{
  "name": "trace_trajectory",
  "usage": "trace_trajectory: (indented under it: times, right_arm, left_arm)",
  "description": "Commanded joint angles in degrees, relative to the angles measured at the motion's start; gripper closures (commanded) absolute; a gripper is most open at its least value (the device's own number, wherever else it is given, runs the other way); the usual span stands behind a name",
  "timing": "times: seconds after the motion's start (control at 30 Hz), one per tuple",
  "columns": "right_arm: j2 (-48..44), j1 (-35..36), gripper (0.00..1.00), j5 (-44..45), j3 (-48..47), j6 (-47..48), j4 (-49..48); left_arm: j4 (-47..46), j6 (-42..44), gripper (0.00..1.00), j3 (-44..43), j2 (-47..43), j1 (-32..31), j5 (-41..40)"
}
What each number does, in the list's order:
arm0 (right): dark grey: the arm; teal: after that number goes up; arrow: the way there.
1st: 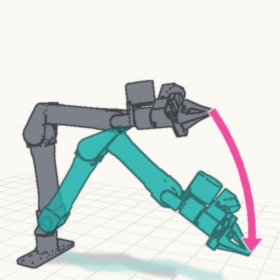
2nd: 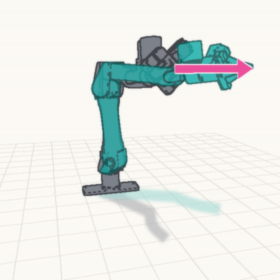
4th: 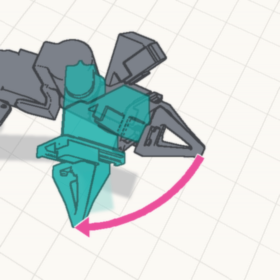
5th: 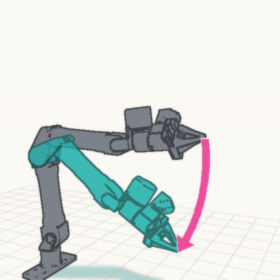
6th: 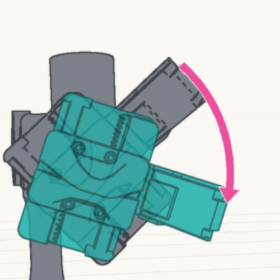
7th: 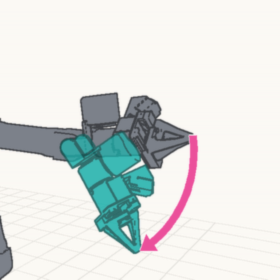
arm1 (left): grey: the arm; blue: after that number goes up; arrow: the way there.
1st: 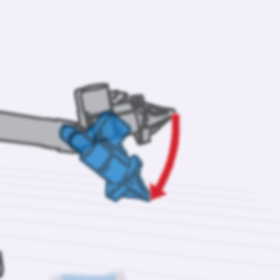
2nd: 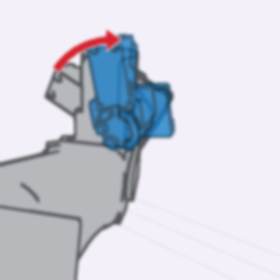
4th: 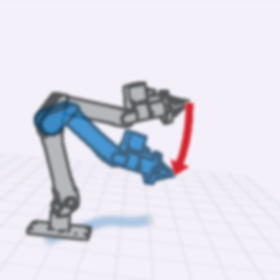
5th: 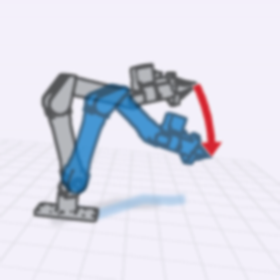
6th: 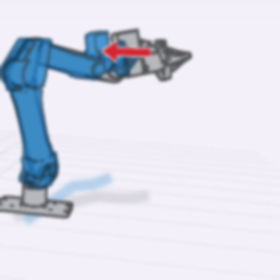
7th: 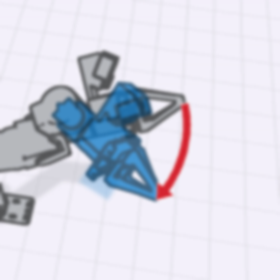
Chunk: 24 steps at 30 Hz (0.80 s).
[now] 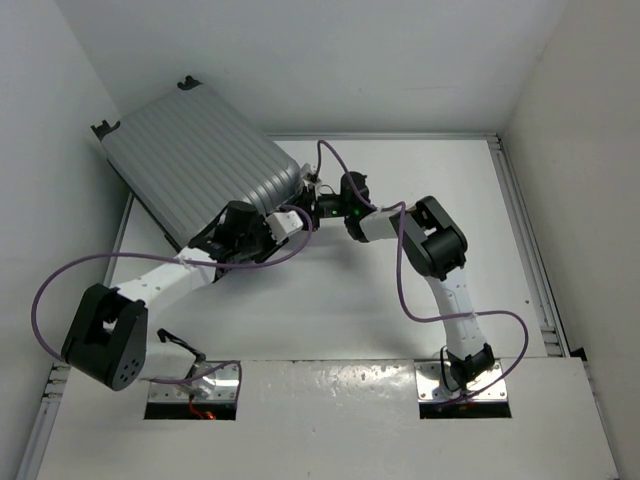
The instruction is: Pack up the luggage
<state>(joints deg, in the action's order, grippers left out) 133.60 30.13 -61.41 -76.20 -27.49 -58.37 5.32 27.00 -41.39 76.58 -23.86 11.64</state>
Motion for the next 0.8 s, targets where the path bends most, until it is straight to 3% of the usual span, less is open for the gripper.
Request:
trace_trajectory:
  times: [0.0, 0.23, 0.33, 0.57, 0.77]
  right_arm:
    - [-1.0, -0.3, 1.0, 0.7, 0.1, 0.9, -3.2]
    - [-2.4, -1.1, 1.0, 0.1, 1.4, 0.9, -3.0]
    - [-2.8, -1.5, 1.0, 0.0, 1.9, 1.0, -2.9]
    - [-3.4, -1.8, 1.0, -0.3, 2.1, 1.2, -2.6]
    - [-3.3, -2.0, 1.0, -0.5, 2.1, 1.4, -2.7]
  left_arm:
    - [6.5, 1.5, 0.63, -0.1, 7.0, 1.4, -9.2]
    - [6.5, 3.1, 0.74, -2.2, 13.2, -1.8, -16.1]
    - [5.3, 2.6, 0.74, -2.2, 13.7, -2.5, -16.8]
    - [4.3, 0.3, 0.62, -2.2, 16.8, -6.2, -25.9]
    - [5.7, -1.0, 0.61, -1.7, 18.4, -8.1, -30.9]
